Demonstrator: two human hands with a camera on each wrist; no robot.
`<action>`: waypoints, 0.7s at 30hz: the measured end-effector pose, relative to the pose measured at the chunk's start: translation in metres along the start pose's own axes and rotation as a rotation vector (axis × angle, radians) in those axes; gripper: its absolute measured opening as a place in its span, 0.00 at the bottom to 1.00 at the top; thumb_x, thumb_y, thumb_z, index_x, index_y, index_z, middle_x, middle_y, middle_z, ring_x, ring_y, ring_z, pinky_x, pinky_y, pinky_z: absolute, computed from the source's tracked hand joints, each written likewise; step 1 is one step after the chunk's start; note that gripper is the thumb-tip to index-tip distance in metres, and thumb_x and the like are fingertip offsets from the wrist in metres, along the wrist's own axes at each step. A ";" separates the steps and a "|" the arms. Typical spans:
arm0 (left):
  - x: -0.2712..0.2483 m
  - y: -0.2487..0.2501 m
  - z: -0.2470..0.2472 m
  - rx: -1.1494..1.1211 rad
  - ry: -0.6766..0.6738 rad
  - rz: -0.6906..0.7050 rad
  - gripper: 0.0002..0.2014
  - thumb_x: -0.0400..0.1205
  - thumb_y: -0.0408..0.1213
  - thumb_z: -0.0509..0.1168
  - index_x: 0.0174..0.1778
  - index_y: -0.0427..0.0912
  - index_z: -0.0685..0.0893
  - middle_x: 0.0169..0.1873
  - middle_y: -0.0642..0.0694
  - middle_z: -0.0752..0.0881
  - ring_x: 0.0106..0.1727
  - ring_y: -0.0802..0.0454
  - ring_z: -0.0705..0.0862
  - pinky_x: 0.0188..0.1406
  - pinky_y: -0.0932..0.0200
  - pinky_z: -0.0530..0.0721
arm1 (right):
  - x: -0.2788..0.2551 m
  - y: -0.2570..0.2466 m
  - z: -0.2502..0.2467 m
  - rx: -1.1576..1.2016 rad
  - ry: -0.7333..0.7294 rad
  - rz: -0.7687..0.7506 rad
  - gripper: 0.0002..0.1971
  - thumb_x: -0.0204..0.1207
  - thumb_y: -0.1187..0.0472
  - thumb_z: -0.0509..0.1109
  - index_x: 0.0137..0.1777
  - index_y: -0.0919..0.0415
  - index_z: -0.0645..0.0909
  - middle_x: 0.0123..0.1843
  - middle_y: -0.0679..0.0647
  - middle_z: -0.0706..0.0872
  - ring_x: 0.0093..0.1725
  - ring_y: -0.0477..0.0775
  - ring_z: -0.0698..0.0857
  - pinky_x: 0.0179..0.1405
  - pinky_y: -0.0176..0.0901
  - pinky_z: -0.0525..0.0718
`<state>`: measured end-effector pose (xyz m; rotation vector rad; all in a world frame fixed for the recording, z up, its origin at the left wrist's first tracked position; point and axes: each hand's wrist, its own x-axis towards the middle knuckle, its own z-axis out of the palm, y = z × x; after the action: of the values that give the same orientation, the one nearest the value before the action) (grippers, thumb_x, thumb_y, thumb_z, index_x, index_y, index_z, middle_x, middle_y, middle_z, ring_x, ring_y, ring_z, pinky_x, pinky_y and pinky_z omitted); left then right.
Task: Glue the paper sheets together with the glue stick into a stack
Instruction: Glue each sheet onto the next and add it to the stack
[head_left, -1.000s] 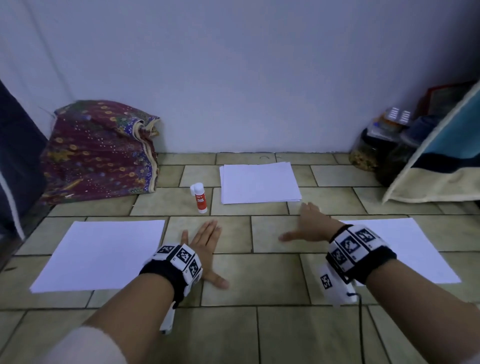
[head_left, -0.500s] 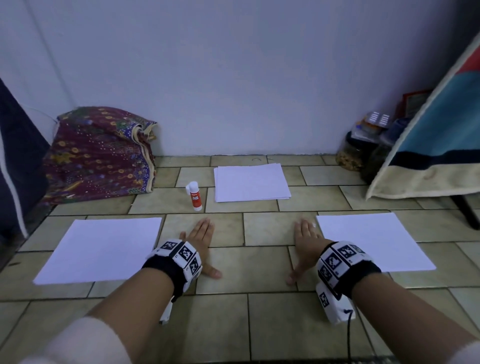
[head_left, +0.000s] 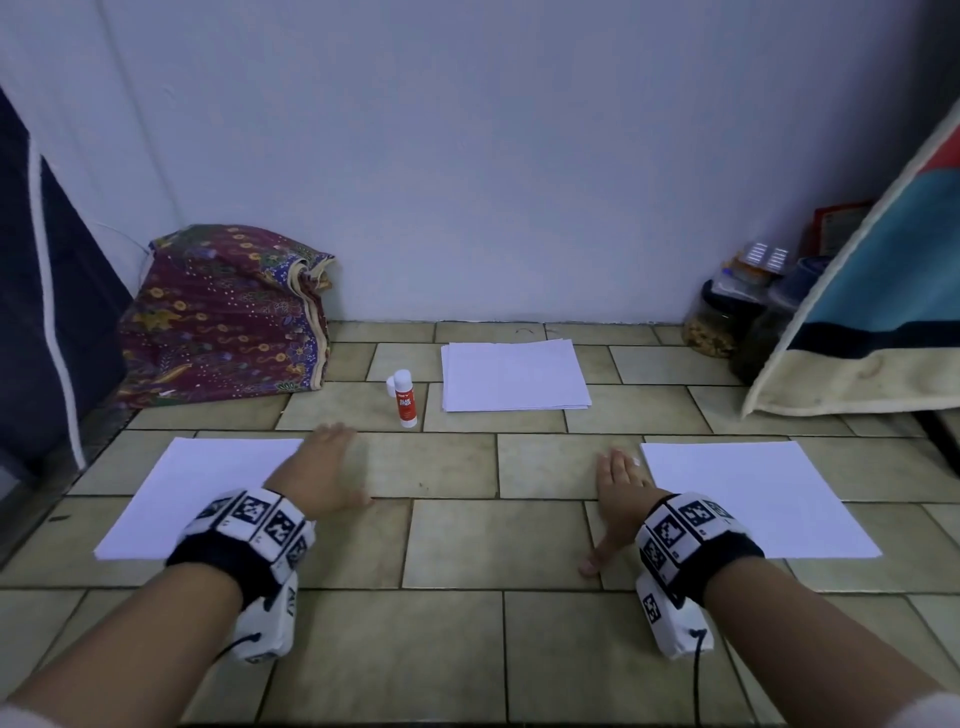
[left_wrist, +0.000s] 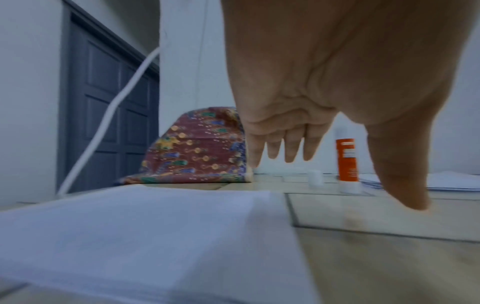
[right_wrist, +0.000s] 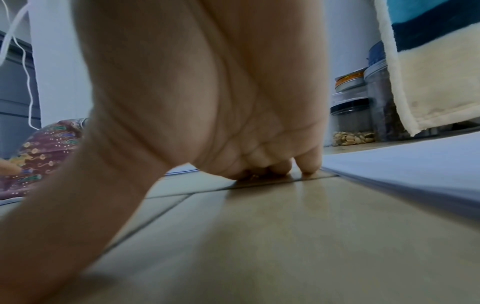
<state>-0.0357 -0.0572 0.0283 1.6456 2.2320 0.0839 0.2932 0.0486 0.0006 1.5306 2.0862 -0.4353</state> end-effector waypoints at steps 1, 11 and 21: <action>0.001 -0.012 -0.004 -0.006 0.019 -0.080 0.47 0.77 0.47 0.74 0.84 0.37 0.52 0.84 0.42 0.54 0.85 0.45 0.50 0.82 0.53 0.56 | 0.000 0.000 0.000 -0.001 0.000 -0.001 0.77 0.54 0.34 0.81 0.80 0.67 0.25 0.83 0.63 0.28 0.83 0.65 0.32 0.83 0.58 0.46; -0.006 -0.067 0.012 0.069 -0.089 -0.376 0.50 0.71 0.56 0.76 0.82 0.36 0.60 0.78 0.43 0.69 0.78 0.48 0.69 0.72 0.58 0.68 | -0.003 -0.002 0.000 -0.004 0.006 -0.004 0.75 0.57 0.36 0.81 0.80 0.68 0.25 0.83 0.63 0.28 0.83 0.64 0.33 0.83 0.56 0.46; -0.009 -0.077 -0.011 0.197 0.069 -0.281 0.20 0.85 0.46 0.61 0.71 0.42 0.75 0.59 0.43 0.84 0.58 0.46 0.82 0.50 0.59 0.77 | -0.005 -0.002 0.000 -0.015 0.009 0.005 0.75 0.57 0.35 0.81 0.80 0.67 0.25 0.83 0.62 0.28 0.83 0.63 0.33 0.83 0.56 0.46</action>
<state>-0.1070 -0.0879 0.0204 1.4207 2.5714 -0.1589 0.2927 0.0446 0.0035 1.5318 2.0867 -0.4112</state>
